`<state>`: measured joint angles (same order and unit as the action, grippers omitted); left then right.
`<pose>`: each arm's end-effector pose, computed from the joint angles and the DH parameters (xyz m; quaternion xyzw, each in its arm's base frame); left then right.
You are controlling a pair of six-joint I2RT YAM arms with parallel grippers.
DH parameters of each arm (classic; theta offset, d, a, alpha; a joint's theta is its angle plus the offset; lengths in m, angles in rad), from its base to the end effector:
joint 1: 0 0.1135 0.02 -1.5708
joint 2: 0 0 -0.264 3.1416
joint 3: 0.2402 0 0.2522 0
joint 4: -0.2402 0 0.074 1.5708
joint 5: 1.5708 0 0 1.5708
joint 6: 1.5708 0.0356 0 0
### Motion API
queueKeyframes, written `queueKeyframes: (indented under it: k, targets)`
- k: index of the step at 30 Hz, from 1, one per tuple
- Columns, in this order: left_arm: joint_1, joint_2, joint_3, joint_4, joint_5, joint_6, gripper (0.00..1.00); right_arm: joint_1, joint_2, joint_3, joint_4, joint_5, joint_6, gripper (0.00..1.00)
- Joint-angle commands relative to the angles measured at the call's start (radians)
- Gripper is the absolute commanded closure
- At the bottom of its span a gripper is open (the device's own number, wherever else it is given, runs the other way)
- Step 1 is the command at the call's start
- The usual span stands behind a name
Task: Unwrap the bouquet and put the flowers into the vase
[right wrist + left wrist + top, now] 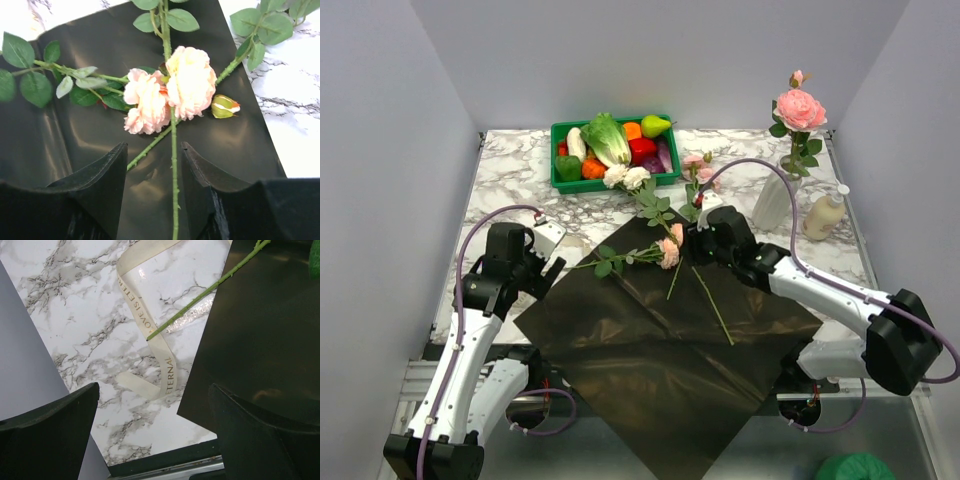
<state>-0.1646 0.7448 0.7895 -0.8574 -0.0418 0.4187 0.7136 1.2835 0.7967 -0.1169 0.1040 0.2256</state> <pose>0.1416 -0.0220 0.2838 0.2597 0.8918 0.0661 0.3645 0.2140 0.1804 0.2430 -0.1901 0.8638 0.1691 0.4349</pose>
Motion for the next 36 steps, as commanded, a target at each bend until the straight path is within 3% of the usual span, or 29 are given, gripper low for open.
queueKeyframes:
  k: [1,5,18,24,25,28,36]
  targets:
    - [0.005,-0.024,-0.009,-0.005,-0.004,-0.001,0.01,0.006,0.083,0.073,-0.093,0.019,-0.054,0.47]
    - [0.005,-0.027,-0.003,-0.008,-0.010,0.002,0.01,0.004,0.209,0.173,-0.204,0.043,-0.031,0.48]
    - [0.005,-0.033,-0.026,0.004,-0.024,0.022,0.01,0.007,0.309,0.165,-0.236,0.057,0.006,0.59]
    - [0.005,-0.021,-0.021,0.006,-0.018,0.017,0.01,0.006,0.408,0.242,-0.230,0.068,-0.025,0.77]
    - [0.005,-0.021,-0.018,0.006,-0.020,0.018,0.01,0.006,0.418,0.249,-0.233,0.068,-0.023,0.86]
    - [0.005,-0.025,-0.013,0.003,-0.030,0.023,0.01,0.006,0.410,0.271,-0.240,0.062,-0.014,0.99]
    - [0.005,-0.013,-0.012,0.006,-0.023,0.022,0.01,0.006,0.251,0.328,-0.305,0.057,-0.020,0.99]
